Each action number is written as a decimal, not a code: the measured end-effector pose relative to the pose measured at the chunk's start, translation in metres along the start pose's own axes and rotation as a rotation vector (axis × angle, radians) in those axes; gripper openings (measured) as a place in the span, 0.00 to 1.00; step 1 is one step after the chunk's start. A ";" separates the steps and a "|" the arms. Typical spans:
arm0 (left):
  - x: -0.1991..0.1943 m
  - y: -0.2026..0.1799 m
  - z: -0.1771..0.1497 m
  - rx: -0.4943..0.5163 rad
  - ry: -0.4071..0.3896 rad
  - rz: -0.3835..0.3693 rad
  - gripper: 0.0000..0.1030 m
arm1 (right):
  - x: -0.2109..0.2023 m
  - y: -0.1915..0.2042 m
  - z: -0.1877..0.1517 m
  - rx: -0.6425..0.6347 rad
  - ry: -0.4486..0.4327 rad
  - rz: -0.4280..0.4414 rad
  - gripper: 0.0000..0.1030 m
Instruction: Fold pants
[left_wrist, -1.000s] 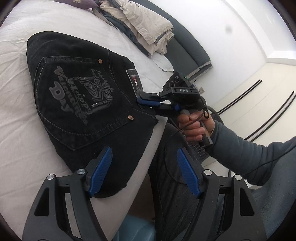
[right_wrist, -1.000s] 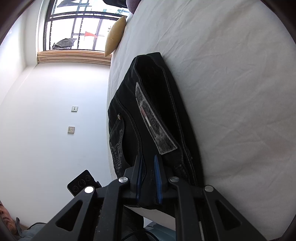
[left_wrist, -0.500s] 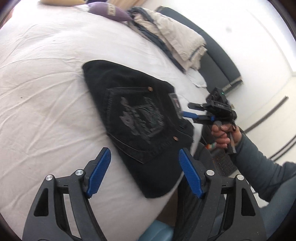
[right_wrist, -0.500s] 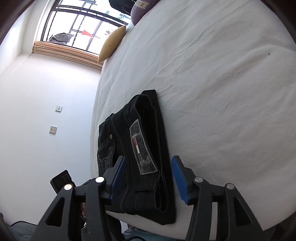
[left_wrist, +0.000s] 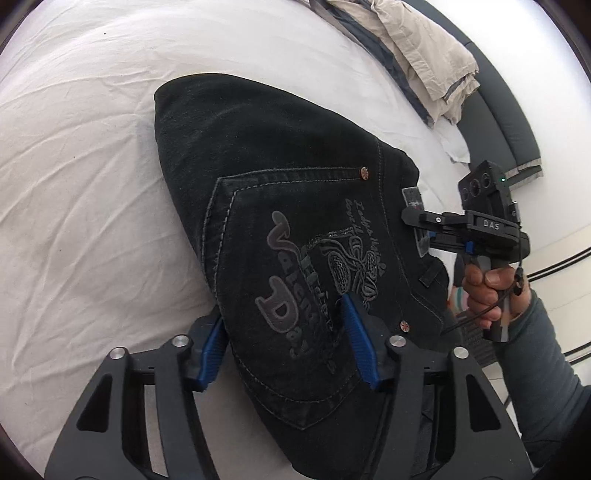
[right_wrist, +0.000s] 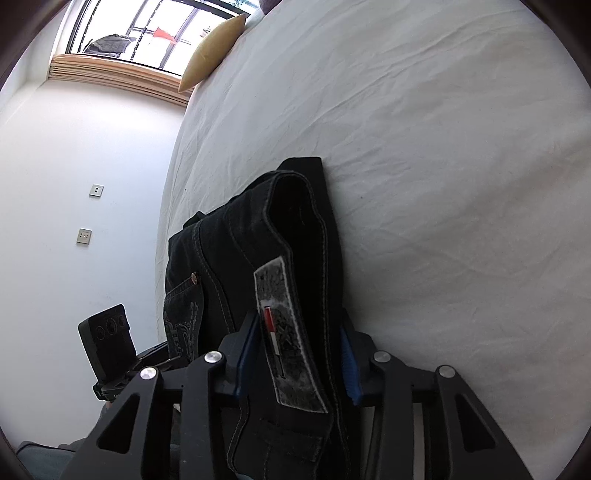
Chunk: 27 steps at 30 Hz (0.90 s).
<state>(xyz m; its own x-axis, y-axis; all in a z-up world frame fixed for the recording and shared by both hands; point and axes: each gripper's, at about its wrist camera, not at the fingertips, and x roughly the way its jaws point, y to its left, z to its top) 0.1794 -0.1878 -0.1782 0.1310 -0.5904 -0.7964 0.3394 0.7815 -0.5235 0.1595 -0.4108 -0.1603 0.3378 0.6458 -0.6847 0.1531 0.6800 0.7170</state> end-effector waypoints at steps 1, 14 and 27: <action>0.001 -0.006 0.002 0.014 0.002 0.023 0.50 | 0.000 0.003 -0.001 -0.012 -0.001 -0.017 0.35; -0.003 -0.056 0.011 0.094 -0.047 0.162 0.23 | -0.018 0.062 -0.018 -0.187 -0.062 -0.230 0.20; -0.060 -0.051 0.047 0.122 -0.170 0.215 0.22 | -0.030 0.135 0.007 -0.312 -0.146 -0.222 0.19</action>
<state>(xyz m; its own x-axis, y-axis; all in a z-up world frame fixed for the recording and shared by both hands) 0.1983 -0.2021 -0.0893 0.3629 -0.4471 -0.8176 0.3946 0.8686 -0.2999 0.1768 -0.3413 -0.0418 0.4602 0.4305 -0.7764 -0.0445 0.8846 0.4641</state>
